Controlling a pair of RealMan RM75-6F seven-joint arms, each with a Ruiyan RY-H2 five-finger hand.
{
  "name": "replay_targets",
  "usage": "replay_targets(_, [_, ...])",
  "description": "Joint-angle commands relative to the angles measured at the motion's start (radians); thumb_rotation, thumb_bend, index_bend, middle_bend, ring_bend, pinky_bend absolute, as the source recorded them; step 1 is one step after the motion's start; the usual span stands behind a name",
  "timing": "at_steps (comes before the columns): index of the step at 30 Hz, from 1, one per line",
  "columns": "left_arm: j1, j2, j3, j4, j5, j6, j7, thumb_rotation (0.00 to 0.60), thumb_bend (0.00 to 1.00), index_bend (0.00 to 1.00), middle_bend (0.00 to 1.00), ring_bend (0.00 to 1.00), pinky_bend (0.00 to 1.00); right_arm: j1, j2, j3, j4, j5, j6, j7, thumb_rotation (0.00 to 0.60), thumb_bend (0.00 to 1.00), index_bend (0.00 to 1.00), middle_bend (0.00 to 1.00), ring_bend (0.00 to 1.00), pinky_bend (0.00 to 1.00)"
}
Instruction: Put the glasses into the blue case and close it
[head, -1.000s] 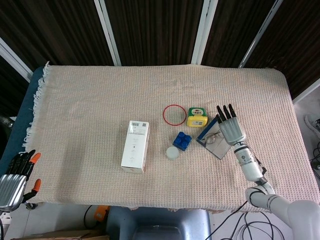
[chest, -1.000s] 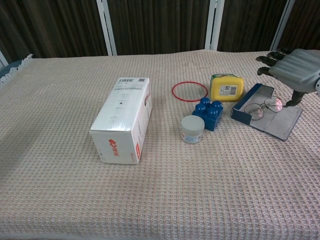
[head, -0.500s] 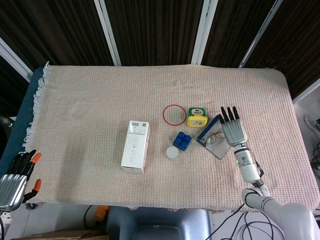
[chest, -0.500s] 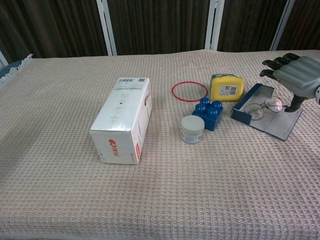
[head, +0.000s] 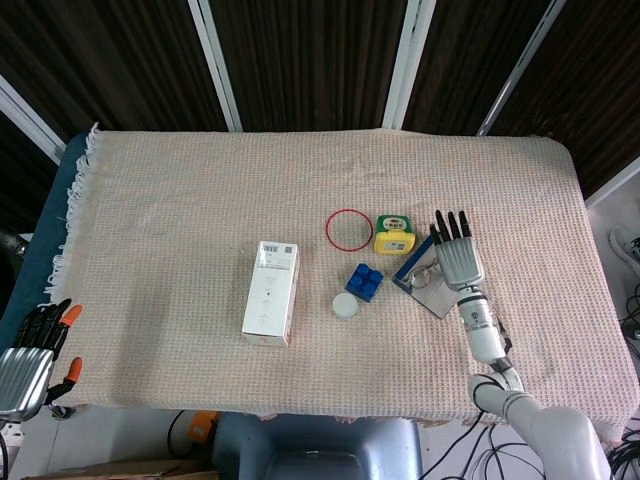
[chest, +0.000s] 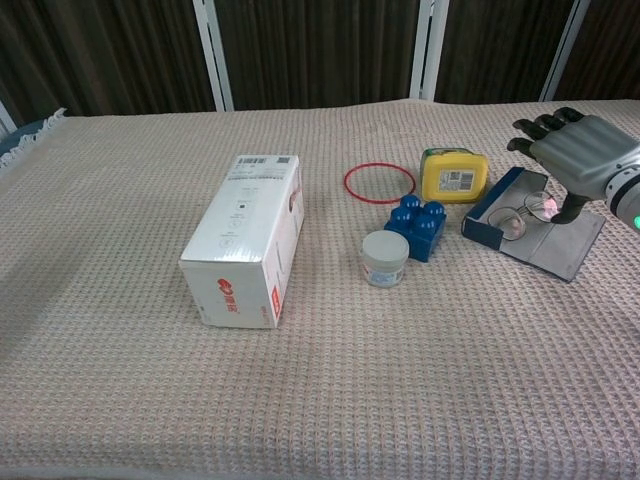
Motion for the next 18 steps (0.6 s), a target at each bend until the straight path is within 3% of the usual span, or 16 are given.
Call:
replay_targets(1, [0.000,0.000,-0.001,0.000,-0.002,0.000,0.001,0.600,0.45,0.00,0.00,0.00,0.04,0.010,-0.011,0.010,0.012,0.005,-0.004,-0.006,0.600,0.18,0.27,0.01,0.00,0.00])
replay_targets(18, [0.005,0.004,-0.005,0.003,-0.008,0.009,-0.013,0.600,0.45,0.00,0.00,0.00,0.04,0.066,-0.074,0.048,0.070,0.024,-0.028,-0.050,0.600,0.18,0.27,0.01,0.00,0.00])
